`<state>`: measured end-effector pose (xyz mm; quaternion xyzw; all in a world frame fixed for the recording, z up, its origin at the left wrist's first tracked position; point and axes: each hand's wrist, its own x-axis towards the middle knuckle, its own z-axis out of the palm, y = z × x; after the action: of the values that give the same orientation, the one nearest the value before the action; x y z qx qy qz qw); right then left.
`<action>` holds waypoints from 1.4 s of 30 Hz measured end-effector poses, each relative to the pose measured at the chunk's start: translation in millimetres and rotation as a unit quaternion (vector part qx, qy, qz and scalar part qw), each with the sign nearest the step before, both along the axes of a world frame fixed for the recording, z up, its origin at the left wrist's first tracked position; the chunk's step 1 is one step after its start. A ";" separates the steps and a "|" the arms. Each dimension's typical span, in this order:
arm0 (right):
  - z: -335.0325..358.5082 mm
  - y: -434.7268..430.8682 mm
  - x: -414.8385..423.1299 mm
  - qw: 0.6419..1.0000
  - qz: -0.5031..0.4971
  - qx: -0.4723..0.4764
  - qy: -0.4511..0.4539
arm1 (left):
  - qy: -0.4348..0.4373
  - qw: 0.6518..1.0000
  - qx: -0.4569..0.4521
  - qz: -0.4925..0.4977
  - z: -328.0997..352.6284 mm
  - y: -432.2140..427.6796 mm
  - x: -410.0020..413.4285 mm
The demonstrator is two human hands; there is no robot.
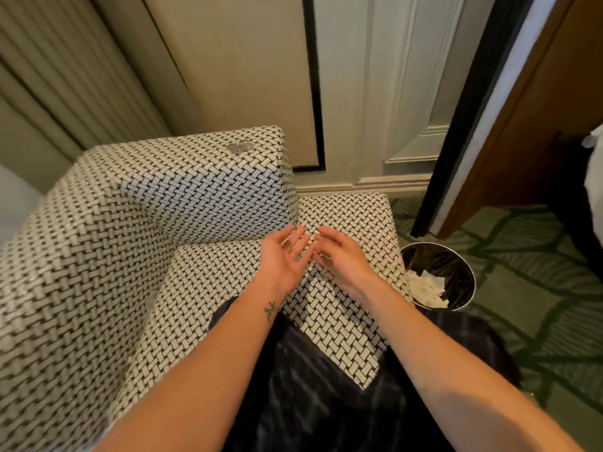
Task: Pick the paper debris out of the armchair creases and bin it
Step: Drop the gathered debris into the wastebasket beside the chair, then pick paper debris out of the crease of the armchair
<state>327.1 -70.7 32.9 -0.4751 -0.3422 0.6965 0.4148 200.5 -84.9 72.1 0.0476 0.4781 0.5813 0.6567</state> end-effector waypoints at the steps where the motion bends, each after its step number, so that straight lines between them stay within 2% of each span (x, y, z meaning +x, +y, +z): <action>1: 4.9 -3.7 -17.2 1.000 0.015 0.001 0.012 | -0.012 1.000 -0.001 0.024 2.1 -7.8 -21.0; 6: 20.0 -28.7 -110.1 0.992 0.114 0.039 -0.024 | -0.036 0.991 -0.017 0.124 10.0 -51.1 -108.2; 9: 30.1 -42.7 -165.1 0.970 0.211 0.090 -0.077 | -0.051 0.982 -0.021 0.180 13.2 -79.1 -155.7; 12: 40.1 -46.4 -205.0 0.950 0.279 0.101 -0.098 | -0.072 0.969 -0.029 0.234 9.9 -103.8 -193.2; 18: 29.7 -66.8 -269.8 0.882 0.408 0.156 -0.179 | -0.074 0.952 -0.074 0.287 -20.4 -138.3 -243.8; 22: 6.3 -71.3 -290.6 0.819 0.460 0.214 -0.267 | -0.074 0.941 -0.123 0.306 -40.5 -155.3 -257.5; 25: -6.8 -66.3 -297.5 0.803 0.468 0.232 -0.286 | -0.075 0.944 -0.138 0.289 -53.6 -156.9 -259.1; 31: -28.6 -49.8 -317.7 0.798 0.470 0.229 -0.299 | -0.070 0.945 -0.164 0.275 -73.6 -137.2 -264.1; 37: -48.4 -25.7 -336.8 0.798 0.450 0.238 -0.323 | -0.113 0.937 -0.160 0.289 -88.5 -126.8 -273.5; 42: -62.8 -11.1 -348.6 0.776 0.435 0.272 -0.367 | -0.122 0.941 -0.157 0.272 -92.5 -118.0 -282.0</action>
<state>-21.5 -81.8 -29.9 -0.3625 -0.8140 0.4533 0.0224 -81.5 -202.9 -20.4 -0.2594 0.4740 0.6569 0.5258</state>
